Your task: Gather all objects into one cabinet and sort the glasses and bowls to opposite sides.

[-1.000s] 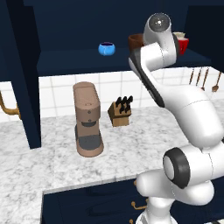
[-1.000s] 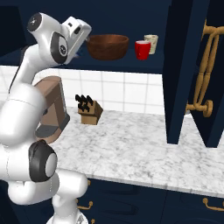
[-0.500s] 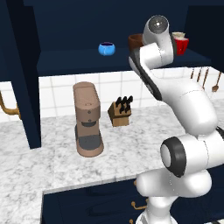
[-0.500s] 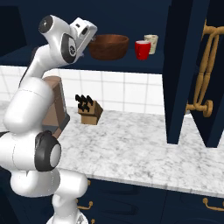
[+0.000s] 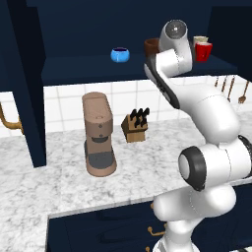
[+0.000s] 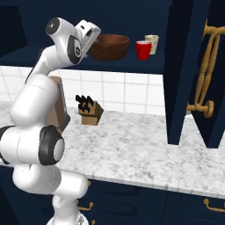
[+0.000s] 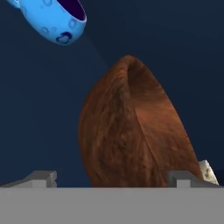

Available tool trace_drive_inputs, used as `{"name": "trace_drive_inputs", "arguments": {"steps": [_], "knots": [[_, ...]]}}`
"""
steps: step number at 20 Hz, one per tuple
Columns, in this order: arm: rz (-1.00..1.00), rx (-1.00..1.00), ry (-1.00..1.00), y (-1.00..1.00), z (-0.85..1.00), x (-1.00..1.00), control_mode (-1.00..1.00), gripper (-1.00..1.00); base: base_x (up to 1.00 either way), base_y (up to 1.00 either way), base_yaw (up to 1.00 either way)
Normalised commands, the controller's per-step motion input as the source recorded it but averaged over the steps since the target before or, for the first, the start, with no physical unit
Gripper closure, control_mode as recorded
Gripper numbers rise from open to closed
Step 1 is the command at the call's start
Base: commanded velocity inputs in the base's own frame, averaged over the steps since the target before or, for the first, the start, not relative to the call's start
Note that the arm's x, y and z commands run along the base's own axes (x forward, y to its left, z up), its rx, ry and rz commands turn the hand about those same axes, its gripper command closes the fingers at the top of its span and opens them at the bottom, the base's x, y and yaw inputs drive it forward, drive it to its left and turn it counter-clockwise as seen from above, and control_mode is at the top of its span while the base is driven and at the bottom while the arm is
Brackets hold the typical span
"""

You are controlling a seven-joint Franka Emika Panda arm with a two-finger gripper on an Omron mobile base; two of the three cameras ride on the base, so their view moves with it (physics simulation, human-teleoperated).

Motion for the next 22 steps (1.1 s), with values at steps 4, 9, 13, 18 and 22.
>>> {"name": "trace_drive_inputs", "arguments": {"steps": [4, 9, 13, 18, 22], "knots": [[0.00, 0.00, 0.00, -0.03, -0.13, 0.28, -1.00, -1.00, 0.00, 0.00, 0.00], [0.00, 0.00, 0.00, -0.08, -0.02, 0.26, -1.00, -1.00, 0.00, 0.00, 0.00], [0.00, 0.00, 0.00, -0.05, -0.10, 0.15, -1.00, -1.00, 0.00, 0.00, 0.00], [0.00, 0.00, 0.00, 0.00, -0.15, 0.04, -1.00, 1.00, 0.00, 0.00, 0.00], [0.00, 0.00, 0.00, 0.00, -0.04, 0.01, -1.00, 1.00, 0.00, 0.00, 0.00]]}}
